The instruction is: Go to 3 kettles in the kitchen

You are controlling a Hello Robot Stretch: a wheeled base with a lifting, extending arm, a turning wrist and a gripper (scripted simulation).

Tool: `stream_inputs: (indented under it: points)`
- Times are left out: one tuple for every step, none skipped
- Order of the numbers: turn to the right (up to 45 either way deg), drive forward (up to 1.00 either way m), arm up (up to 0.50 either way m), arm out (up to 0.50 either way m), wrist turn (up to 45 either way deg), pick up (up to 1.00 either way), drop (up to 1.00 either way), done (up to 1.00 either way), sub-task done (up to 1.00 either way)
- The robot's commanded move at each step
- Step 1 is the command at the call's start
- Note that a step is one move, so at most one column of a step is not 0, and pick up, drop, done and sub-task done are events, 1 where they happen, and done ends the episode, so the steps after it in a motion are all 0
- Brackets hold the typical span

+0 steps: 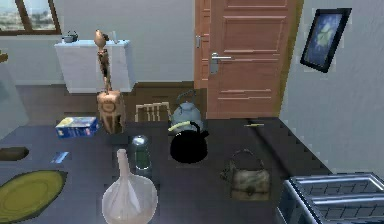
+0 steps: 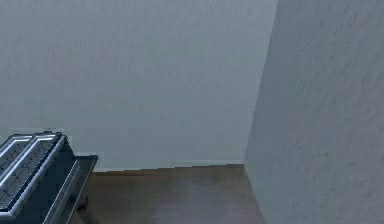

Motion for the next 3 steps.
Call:
stream_inputs:
  points:
    - [0.0,0.0,0.0,0.0,0.0,0.0,0.0,0.0,1.0]
    - [45.0,0.0,0.0,0.0,0.0,0.0,0.0,0.0,0.0]
    - [45.0,0.0,0.0,0.0,0.0,0.0,0.0,0.0,0.0]
